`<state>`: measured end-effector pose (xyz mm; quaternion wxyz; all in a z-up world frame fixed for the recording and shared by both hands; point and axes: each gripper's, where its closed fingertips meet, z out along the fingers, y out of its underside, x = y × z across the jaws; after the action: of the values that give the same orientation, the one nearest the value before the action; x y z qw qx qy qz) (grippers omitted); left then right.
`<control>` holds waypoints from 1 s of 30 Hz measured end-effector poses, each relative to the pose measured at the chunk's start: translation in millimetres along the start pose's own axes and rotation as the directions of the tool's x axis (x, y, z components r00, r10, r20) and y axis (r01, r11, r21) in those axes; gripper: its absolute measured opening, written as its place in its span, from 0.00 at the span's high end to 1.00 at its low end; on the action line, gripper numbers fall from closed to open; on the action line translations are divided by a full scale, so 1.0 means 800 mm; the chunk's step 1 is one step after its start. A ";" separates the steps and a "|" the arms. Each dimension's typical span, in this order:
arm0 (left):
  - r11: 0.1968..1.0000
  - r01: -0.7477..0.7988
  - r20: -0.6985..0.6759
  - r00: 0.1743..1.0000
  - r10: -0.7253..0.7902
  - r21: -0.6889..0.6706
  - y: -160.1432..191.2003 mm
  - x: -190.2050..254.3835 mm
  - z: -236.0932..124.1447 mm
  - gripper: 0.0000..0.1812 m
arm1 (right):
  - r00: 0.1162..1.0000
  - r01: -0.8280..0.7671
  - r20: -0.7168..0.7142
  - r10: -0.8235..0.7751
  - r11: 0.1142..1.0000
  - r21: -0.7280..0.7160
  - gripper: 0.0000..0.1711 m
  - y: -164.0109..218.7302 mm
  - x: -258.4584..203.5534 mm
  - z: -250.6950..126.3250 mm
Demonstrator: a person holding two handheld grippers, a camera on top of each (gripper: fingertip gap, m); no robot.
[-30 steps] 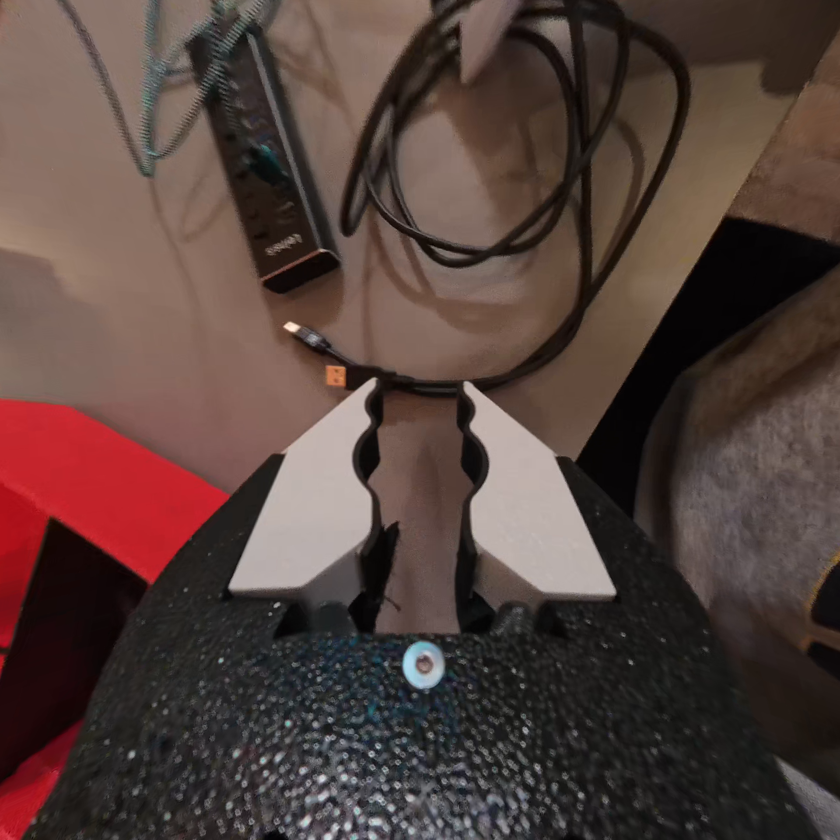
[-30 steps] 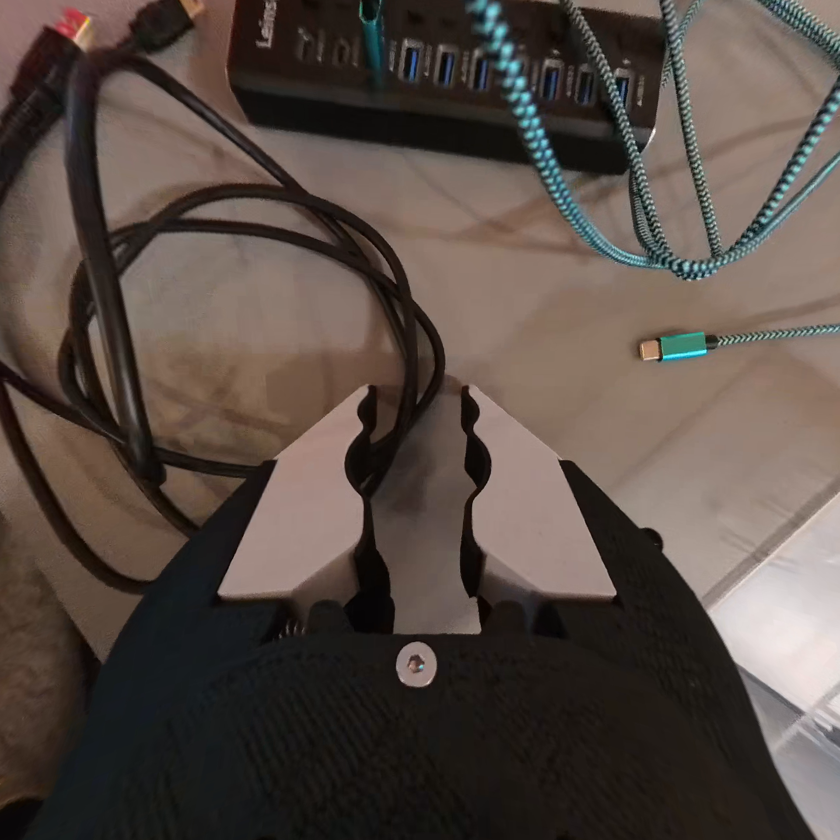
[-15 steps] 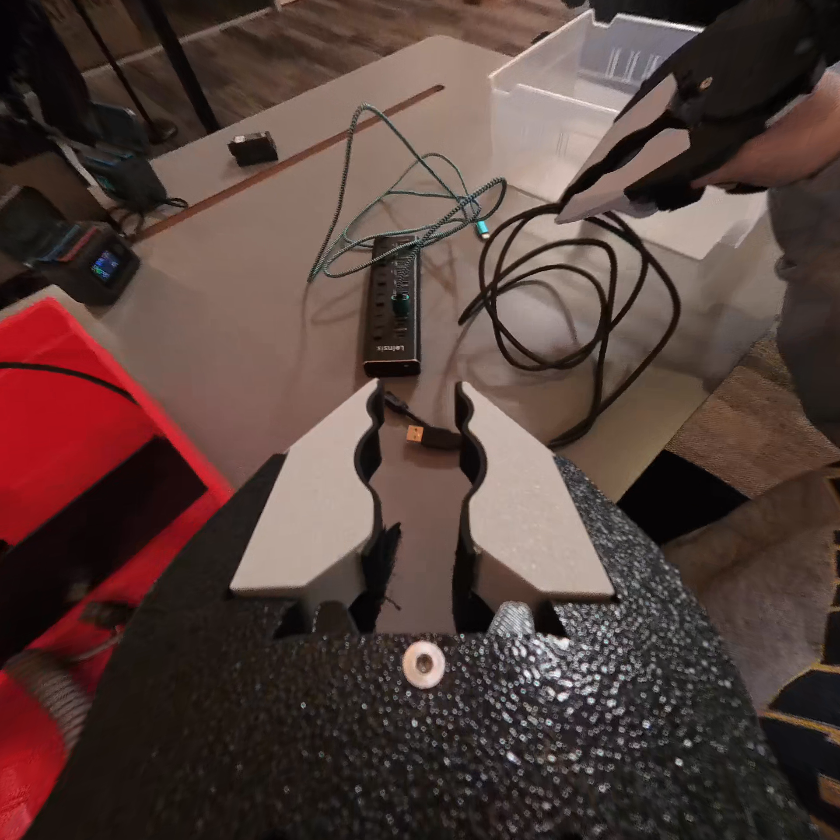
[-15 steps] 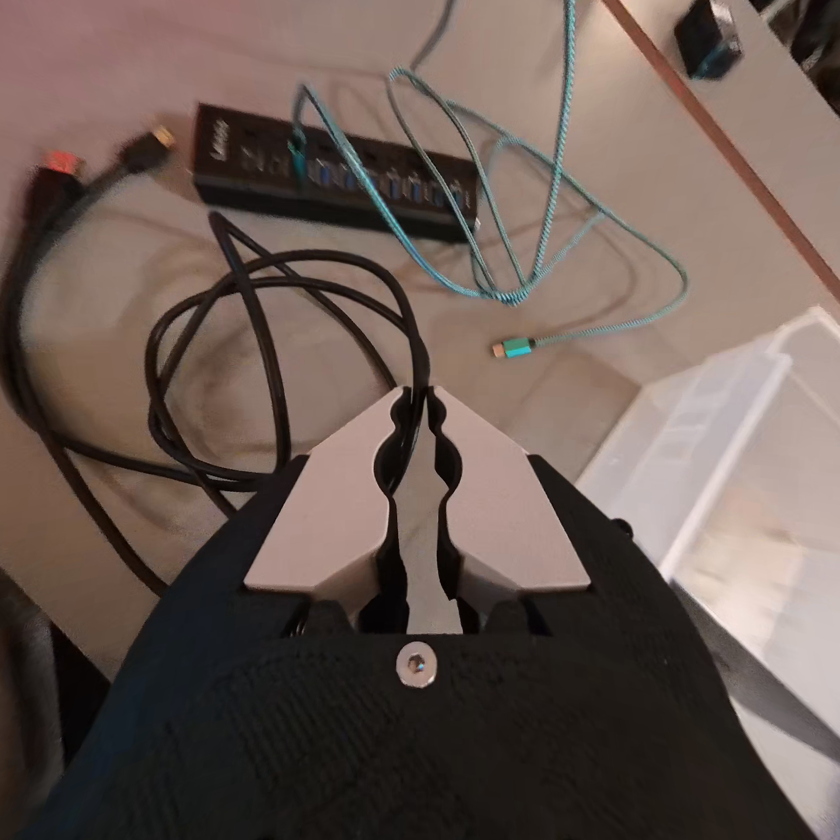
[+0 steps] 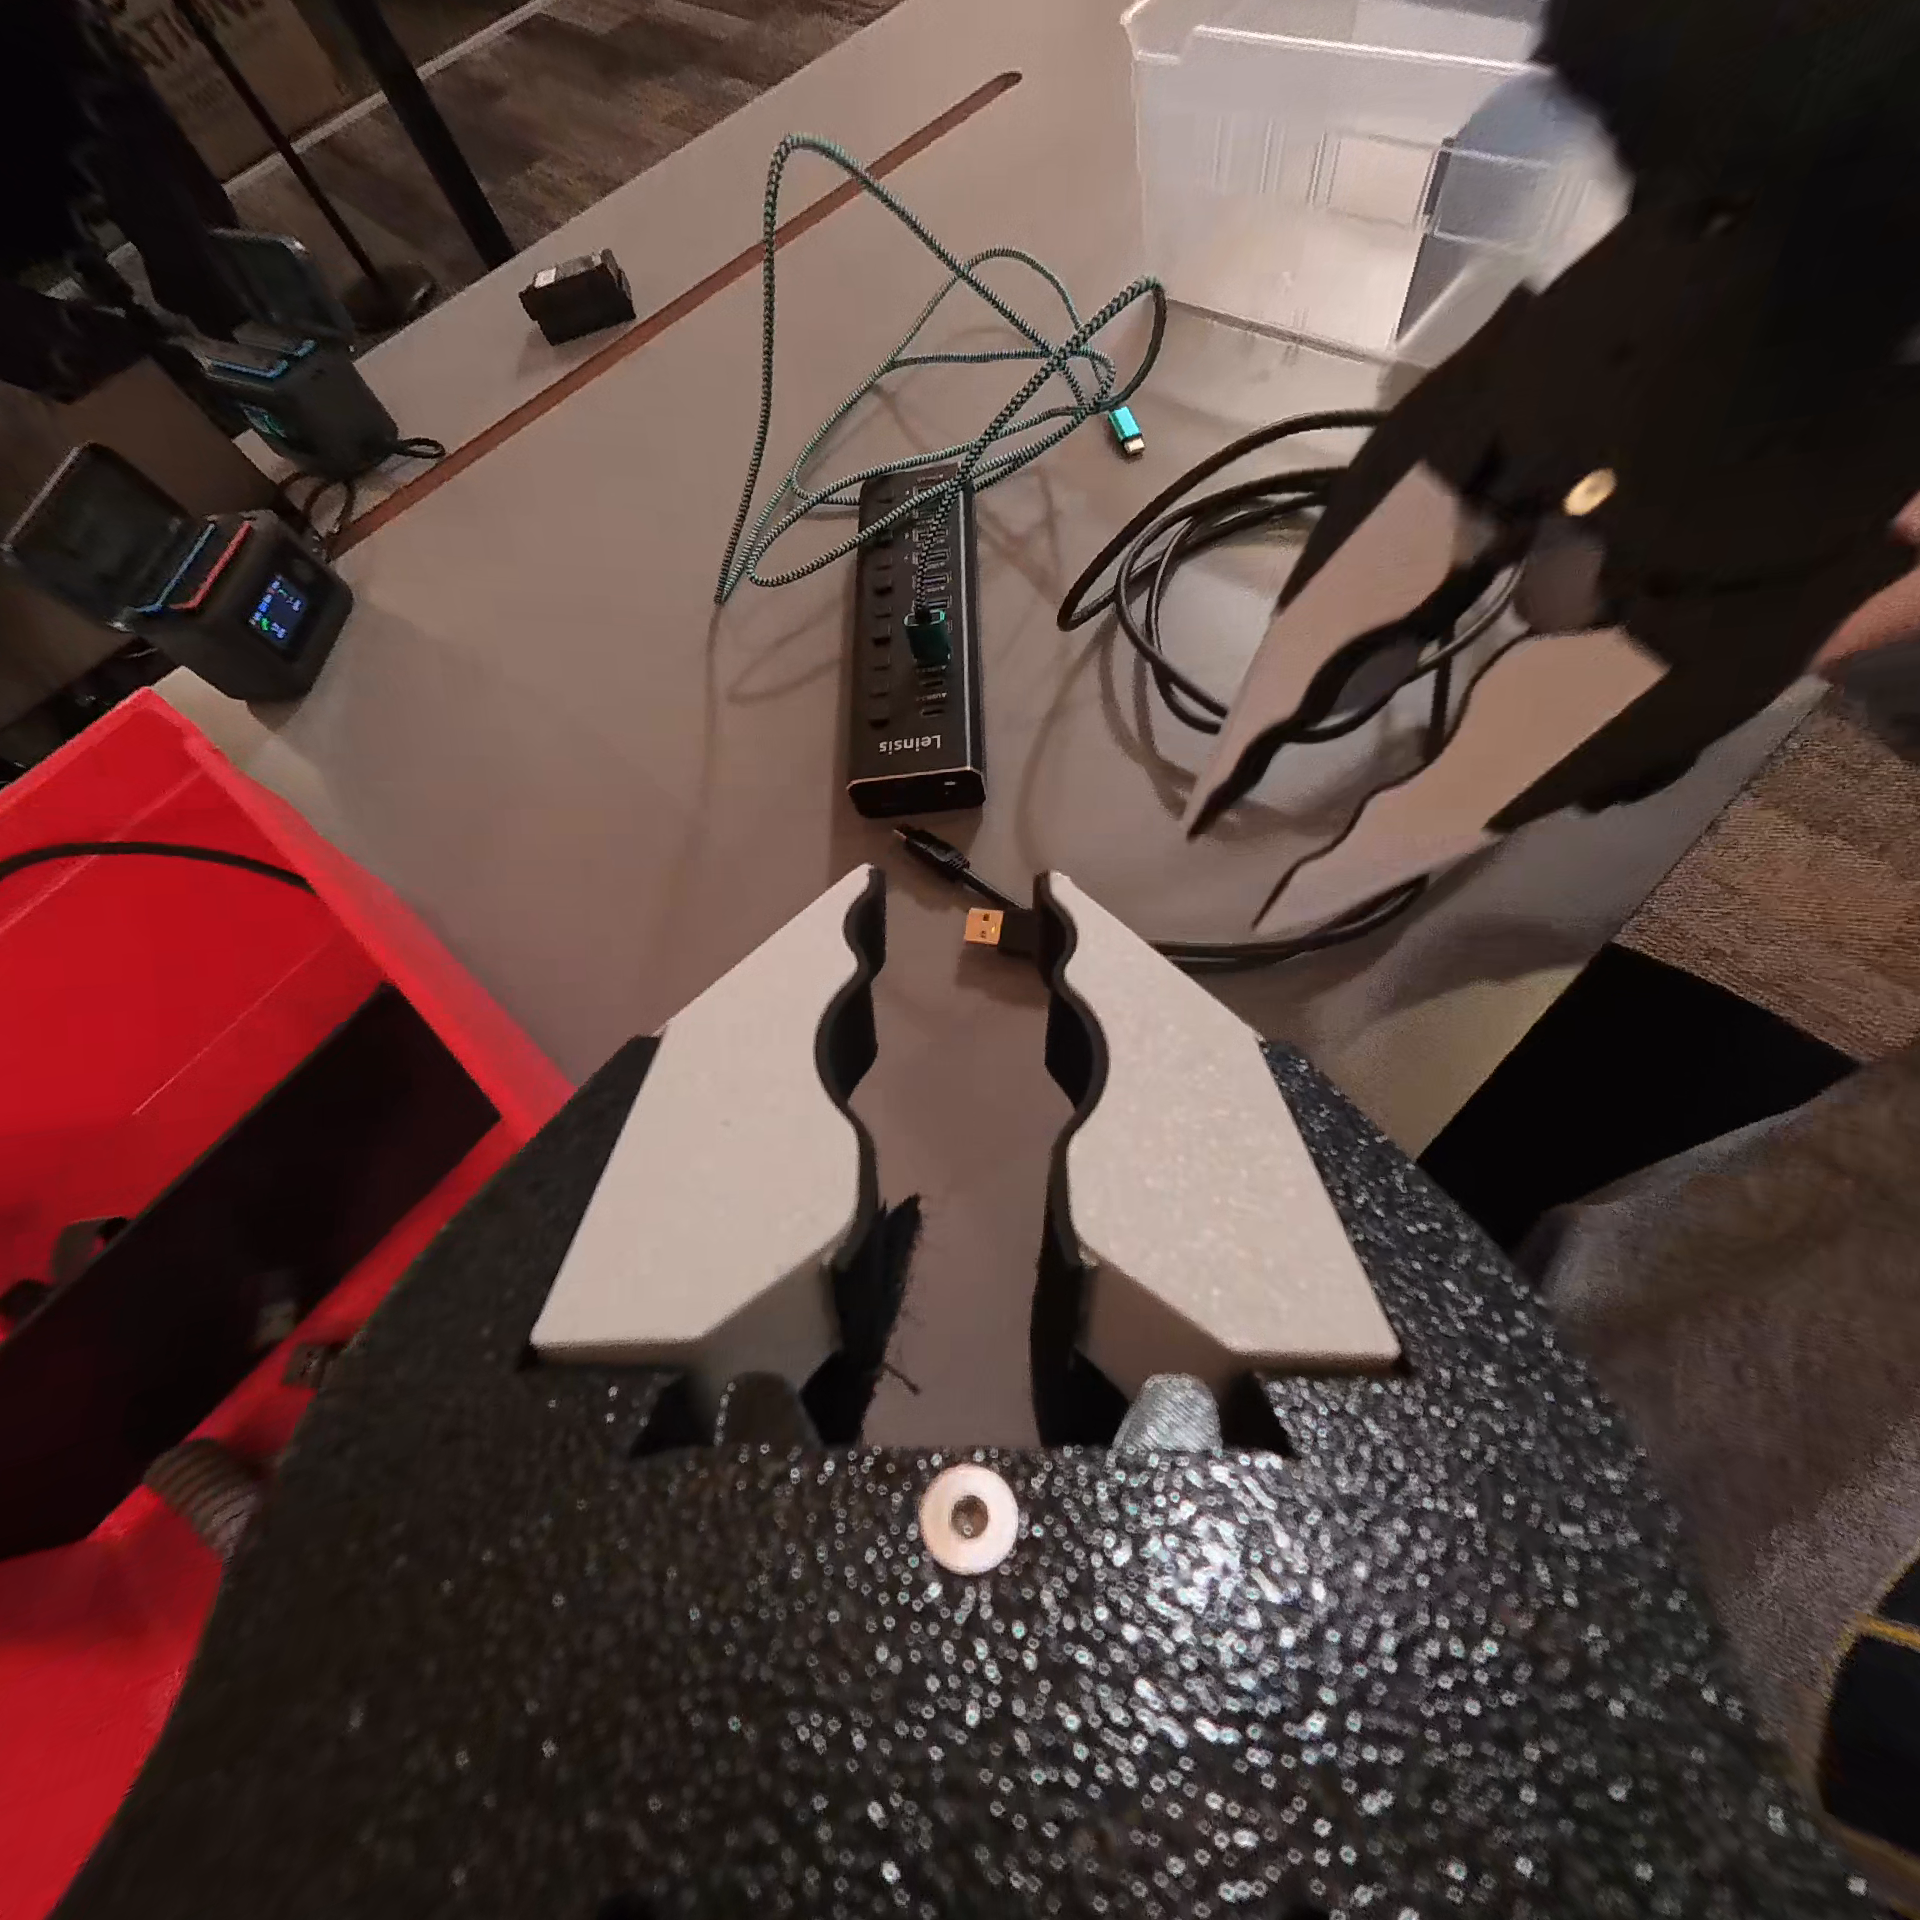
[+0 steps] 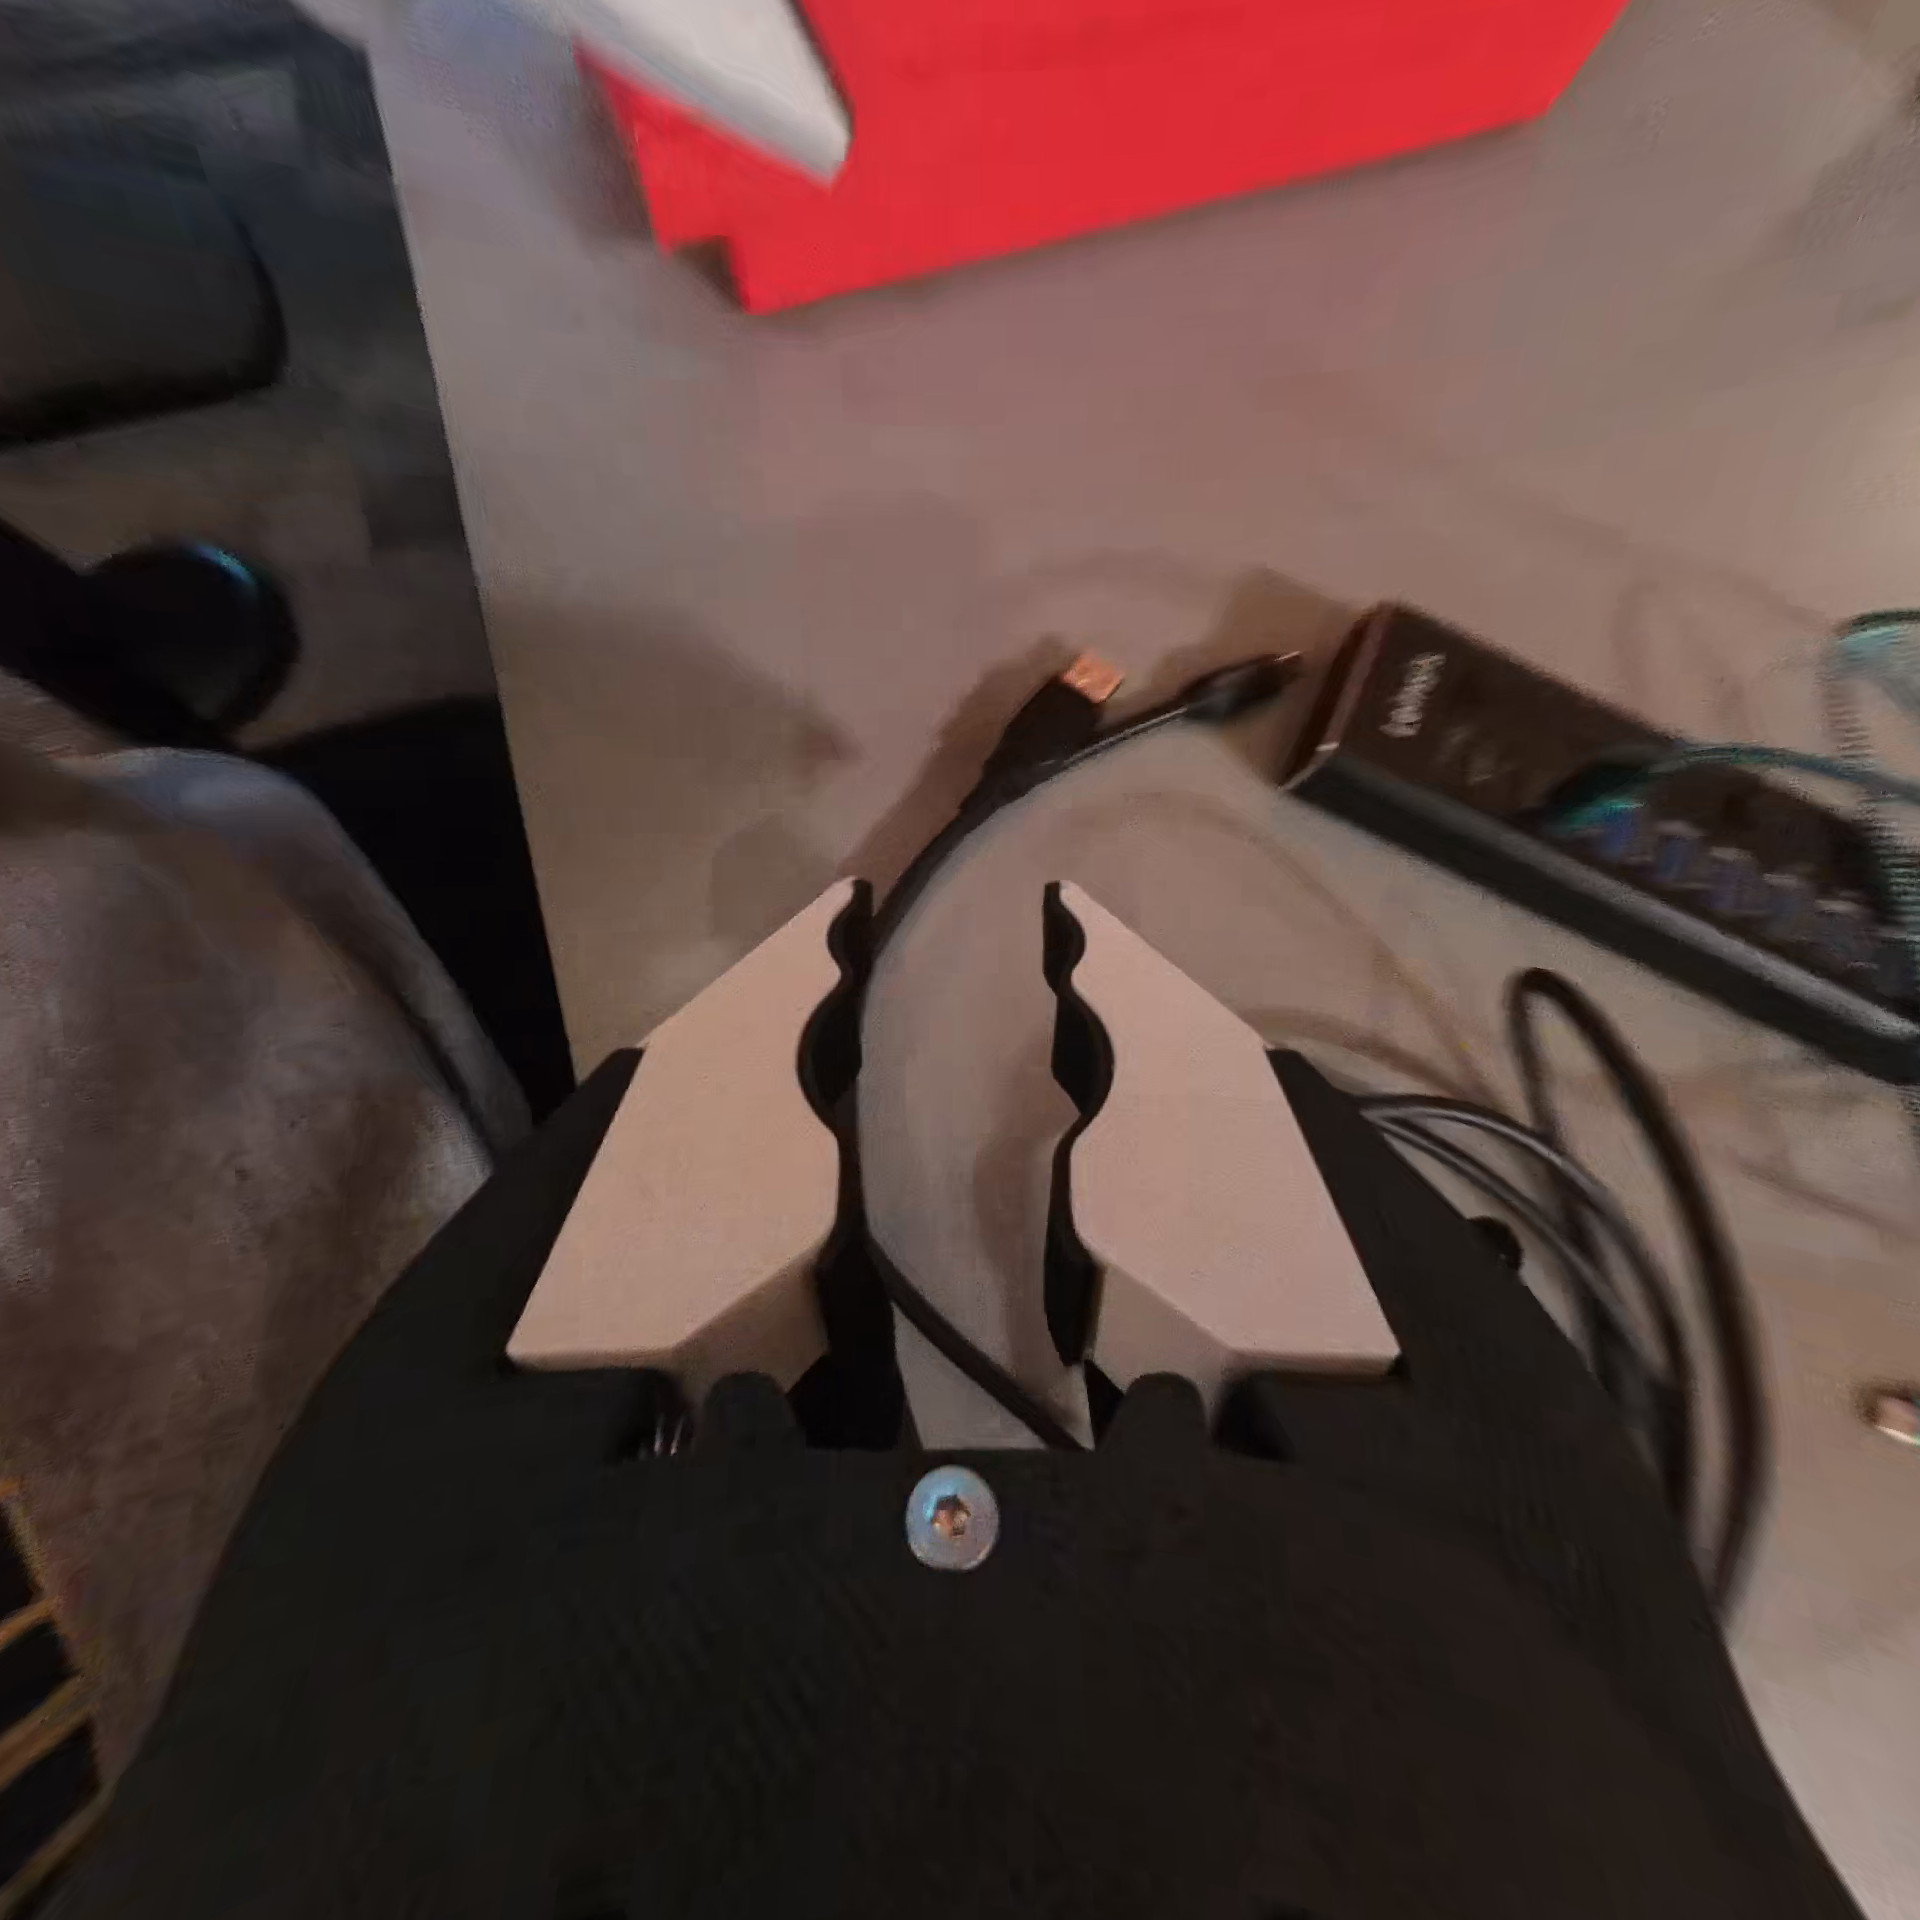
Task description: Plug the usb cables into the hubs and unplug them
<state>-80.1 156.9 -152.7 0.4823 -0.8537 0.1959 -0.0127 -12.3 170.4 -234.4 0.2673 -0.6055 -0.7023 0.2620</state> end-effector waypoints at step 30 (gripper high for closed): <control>0.976 0.201 -0.579 0.807 -0.117 0.083 -0.024 0.102 0.048 0.96 | 0.633 0.760 -0.274 -0.724 0.649 0.042 0.98 -0.004 0.022 -0.078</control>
<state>9.2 169.0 -171.2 0.4574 -0.7879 0.2576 -0.3220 26.7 190.2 -186.0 0.4772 -0.2660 -0.8305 0.1091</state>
